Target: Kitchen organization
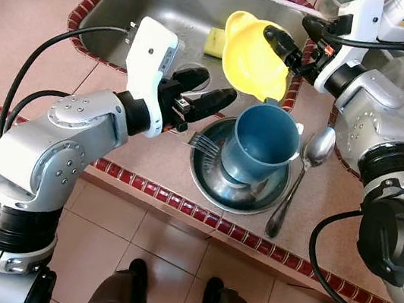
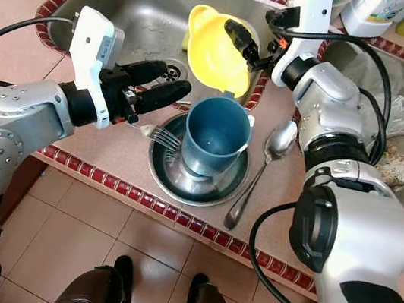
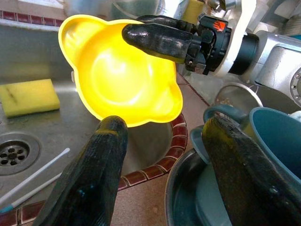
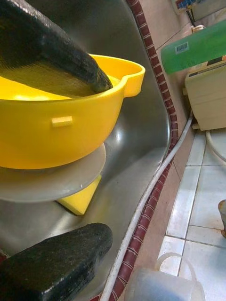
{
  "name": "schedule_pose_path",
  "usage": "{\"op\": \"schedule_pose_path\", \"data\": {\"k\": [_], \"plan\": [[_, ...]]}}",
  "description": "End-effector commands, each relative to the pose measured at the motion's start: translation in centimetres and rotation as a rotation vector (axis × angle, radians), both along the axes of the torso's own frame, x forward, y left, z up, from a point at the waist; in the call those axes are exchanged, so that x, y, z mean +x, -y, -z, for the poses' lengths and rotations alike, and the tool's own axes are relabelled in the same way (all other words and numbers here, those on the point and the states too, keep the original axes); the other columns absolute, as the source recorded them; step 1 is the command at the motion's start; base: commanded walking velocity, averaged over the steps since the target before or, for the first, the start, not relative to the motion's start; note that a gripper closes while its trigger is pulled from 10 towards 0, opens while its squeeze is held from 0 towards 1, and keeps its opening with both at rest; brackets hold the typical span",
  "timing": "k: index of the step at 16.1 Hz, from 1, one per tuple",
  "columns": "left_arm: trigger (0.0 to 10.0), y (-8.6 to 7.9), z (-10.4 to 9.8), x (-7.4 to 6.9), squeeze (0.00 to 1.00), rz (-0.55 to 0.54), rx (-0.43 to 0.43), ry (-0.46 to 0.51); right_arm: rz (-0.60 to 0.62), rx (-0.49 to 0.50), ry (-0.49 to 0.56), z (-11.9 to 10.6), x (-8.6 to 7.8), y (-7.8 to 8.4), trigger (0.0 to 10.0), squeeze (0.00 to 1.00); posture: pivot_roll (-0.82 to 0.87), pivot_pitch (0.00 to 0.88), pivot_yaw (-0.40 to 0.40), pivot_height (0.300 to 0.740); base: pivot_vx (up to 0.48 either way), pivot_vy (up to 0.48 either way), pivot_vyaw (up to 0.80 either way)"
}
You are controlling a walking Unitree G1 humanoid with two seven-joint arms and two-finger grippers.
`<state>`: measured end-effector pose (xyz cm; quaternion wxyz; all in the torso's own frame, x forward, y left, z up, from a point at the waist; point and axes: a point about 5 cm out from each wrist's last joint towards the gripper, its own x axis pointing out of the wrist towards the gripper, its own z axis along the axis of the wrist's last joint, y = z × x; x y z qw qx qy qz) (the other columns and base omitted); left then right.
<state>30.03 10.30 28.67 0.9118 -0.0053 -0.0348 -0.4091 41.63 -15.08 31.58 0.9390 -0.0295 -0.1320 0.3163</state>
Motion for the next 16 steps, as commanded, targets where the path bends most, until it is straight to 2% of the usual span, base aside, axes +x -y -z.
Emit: {"op": "schedule_pose_path", "data": {"k": [1, 3, 4, 5, 7, 10, 11, 13, 14, 16], "plan": [[10.0, 0.1, -0.2, -0.4, 0.0, 0.009, 0.003, 0.014, 0.001, -0.005, 0.03, -1.2, -0.1, 0.2, 10.0, 1.0, 0.02, 0.371, -0.057, 0.74, 0.0, 0.0, 0.0], [10.0, 0.1, -0.2, -0.4, 0.0, 0.012, 0.004, 0.016, 0.009, -0.009, 0.029, -1.2, -0.1, 0.2, 10.0, 1.0, 0.02, 0.37, -0.056, 0.74, 0.0, 0.0, 0.0], [10.0, 0.1, -0.3, -0.4, 0.0, 0.012, 0.004, 0.015, 0.033, 0.043, 0.02, -1.4, 0.0, 0.4, 10.0, 0.51, 0.02, 0.371, -0.056, 0.74, 0.0, 0.0, 0.0], [10.0, 0.1, -0.3, -0.4, 0.0, 0.013, 0.002, 0.015, 0.048, 0.162, -0.017, -1.8, 0.2, 0.7, 10.0, 0.0, 0.02, 0.37, -0.055, 0.74, 0.0, 0.0, 0.0], [10.0, 0.1, -0.3, -0.4, 0.0, 0.014, 0.003, 0.015, 0.042, 0.376, -0.095, -2.1, 0.3, 1.2, 10.0, 0.0, 0.02, 0.37, -0.054, 0.74, 0.0, 0.0, 0.0], [10.0, 0.1, -0.3, -0.4, 0.0, 0.015, 0.004, 0.017, -0.004, 0.461, -0.124, -2.3, 0.3, 1.0, 10.0, 0.0, 0.02, 0.37, -0.052, 0.74, 0.0, 0.0, 0.0], [10.0, 0.1, -0.4, -0.4, 0.0, 0.015, 0.004, 0.018, -0.024, 0.466, -0.127, -2.4, 0.3, 0.8, 10.0, 0.0, 0.02, 0.369, -0.052, 0.74, 0.0, 0.0, 0.0], [10.0, 0.1, -0.4, -0.4, 0.0, 0.015, 0.004, 0.019, -0.021, 0.416, -0.13, -2.1, 0.3, 0.5, 10.0, 0.0, 0.02, 0.367, -0.053, 0.74, 0.0, 0.0, 0.0], [10.0, 0.1, -0.4, -0.4, 0.0, 0.015, 0.003, 0.02, -0.03, 0.438, -0.143, -2.0, 0.3, 0.4, 10.0, 0.0, 0.02, 0.367, -0.055, 0.74, 0.0, 0.0, 0.0], [10.0, 0.1, -0.4, -0.4, 0.0, 0.014, 0.002, 0.021, -0.027, 0.395, -0.124, -2.1, 0.3, 0.4, 10.0, 0.0, 0.02, 0.363, -0.055, 0.74, 0.0, 0.0, 0.0]]}}
